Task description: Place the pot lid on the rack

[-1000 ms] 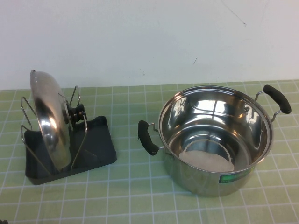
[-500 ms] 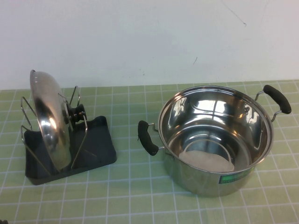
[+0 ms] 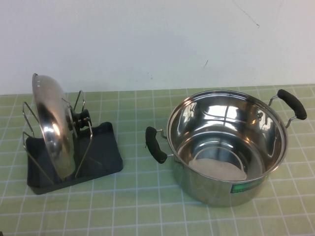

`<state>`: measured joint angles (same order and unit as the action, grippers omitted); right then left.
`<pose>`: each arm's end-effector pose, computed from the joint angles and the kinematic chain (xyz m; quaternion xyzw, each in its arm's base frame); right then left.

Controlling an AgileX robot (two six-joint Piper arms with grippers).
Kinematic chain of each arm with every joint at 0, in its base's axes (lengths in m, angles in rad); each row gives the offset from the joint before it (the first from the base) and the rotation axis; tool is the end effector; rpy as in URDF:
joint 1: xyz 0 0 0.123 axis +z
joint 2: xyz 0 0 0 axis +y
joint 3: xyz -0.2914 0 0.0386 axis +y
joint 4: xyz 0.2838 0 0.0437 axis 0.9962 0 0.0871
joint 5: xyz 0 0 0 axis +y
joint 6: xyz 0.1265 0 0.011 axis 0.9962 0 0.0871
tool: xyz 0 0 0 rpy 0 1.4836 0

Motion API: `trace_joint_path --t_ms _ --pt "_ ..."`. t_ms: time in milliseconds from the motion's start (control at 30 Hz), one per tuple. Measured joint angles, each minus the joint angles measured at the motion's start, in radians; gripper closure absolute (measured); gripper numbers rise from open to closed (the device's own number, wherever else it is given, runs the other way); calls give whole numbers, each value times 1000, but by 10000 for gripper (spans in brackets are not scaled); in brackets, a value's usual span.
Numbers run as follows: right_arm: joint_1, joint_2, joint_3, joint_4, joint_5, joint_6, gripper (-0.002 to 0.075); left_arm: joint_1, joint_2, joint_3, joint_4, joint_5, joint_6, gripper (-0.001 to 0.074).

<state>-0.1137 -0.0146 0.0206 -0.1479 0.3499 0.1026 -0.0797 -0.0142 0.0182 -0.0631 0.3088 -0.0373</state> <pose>0.1130 -0.0194 0.1660 0.0460 0.7929 -0.0656 0.6040 0.1152 -0.0116 0.1716 -0.0010 0.7820 -0.0626 0.6201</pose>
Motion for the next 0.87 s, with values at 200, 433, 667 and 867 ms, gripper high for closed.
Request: trace_joint_path --t_ms 200,433,667,867 --pt "0 0 0 0 0 0 727 22 0 0 0 0 0 736" --pt "0 0 0 0 0 0 727 22 0 0 0 0 0 737" --pt "0 0 0 0 0 0 727 22 0 0 0 0 0 736" --pt "0 0 0 0 0 0 727 22 0 0 0 0 0 736"
